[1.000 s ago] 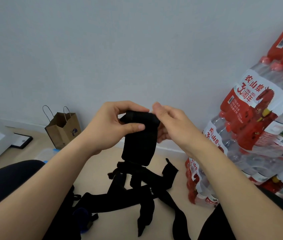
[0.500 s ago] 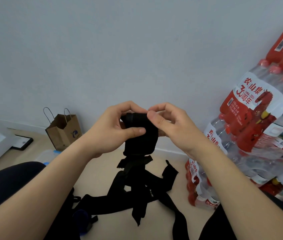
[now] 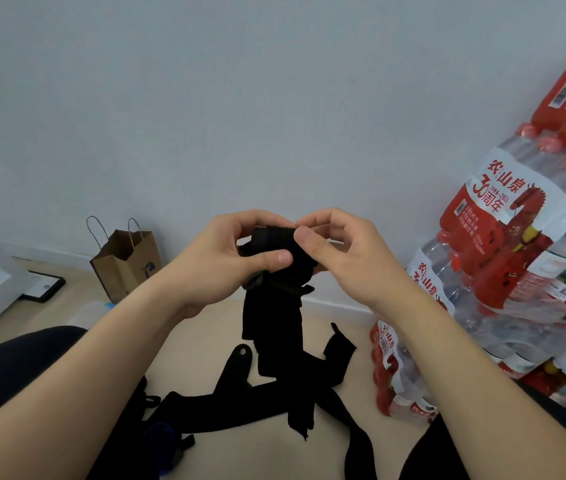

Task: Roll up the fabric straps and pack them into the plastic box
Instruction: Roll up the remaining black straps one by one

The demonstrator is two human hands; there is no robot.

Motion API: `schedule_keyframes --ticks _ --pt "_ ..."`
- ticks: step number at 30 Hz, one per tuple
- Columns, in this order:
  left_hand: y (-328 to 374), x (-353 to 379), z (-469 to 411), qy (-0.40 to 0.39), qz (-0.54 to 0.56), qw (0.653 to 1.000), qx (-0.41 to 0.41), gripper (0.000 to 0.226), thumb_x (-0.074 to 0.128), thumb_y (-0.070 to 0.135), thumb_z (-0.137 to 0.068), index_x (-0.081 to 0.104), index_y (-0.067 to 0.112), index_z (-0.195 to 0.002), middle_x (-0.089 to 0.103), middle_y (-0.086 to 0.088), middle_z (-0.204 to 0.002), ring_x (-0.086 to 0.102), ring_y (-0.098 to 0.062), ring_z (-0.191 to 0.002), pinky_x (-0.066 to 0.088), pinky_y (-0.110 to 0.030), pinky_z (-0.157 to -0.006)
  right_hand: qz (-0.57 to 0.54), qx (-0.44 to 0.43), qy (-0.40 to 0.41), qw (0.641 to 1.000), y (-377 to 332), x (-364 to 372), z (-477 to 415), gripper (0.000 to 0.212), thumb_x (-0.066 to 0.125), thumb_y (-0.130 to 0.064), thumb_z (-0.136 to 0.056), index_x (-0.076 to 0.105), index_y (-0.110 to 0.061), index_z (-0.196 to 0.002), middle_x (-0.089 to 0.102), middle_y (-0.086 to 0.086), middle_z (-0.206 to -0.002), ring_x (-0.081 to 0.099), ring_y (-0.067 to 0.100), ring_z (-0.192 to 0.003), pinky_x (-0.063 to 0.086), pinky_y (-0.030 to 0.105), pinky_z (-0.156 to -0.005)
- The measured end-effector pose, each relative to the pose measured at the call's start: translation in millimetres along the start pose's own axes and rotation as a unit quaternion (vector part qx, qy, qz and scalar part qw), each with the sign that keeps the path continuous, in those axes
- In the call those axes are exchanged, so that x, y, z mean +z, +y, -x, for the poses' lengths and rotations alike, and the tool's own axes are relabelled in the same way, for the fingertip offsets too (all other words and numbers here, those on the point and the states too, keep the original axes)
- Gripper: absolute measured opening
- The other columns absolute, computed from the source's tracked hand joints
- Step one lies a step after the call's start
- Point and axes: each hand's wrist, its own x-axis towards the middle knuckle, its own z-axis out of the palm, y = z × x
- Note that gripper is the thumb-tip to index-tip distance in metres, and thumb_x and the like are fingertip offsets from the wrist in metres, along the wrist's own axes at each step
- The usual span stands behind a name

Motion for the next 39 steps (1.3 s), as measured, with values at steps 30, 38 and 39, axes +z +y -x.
schedule_keyframes --ticks 30,38,39 --pt "5 4 6 -0.059 -0.031 0.998 -0.02 0.035 0.067 0.007 -0.105 0.066 0.023 -0.136 0.075 -0.002 -0.118 0.077 -0.018 -0.109 0.065 -0.034 -0.077 0.065 0.075 -0.047 0.994 10 2 0 0.03 0.084 -0.021 -0.082 0.071 -0.029 -0.107 0.076 -0.004 -0.079 0.064 0.006 -0.052 0.049 0.027 -0.05" --pt "1 8 3 0.01 -0.132 0.99 -0.058 0.031 0.071 0.001 -0.099 0.067 0.022 -0.122 0.075 -0.007 -0.111 0.078 -0.021 -0.103 0.068 -0.047 -0.084 0.073 0.019 -0.121 0.99 13 -2 2 0.032 0.067 -0.042 -0.1 0.066 -0.036 -0.132 0.076 -0.003 -0.099 0.078 0.017 -0.084 0.063 0.035 -0.065" --pt "1 7 2 0.018 -0.11 0.991 -0.071 0.031 0.071 0.0 -0.099 0.067 0.02 -0.122 0.076 -0.009 -0.11 0.078 -0.022 -0.103 0.067 -0.047 -0.086 0.08 0.004 -0.11 0.991 13 -2 1 0.028 0.069 -0.04 -0.1 0.068 -0.035 -0.128 0.076 -0.006 -0.095 0.077 0.017 -0.084 0.063 0.036 -0.063"
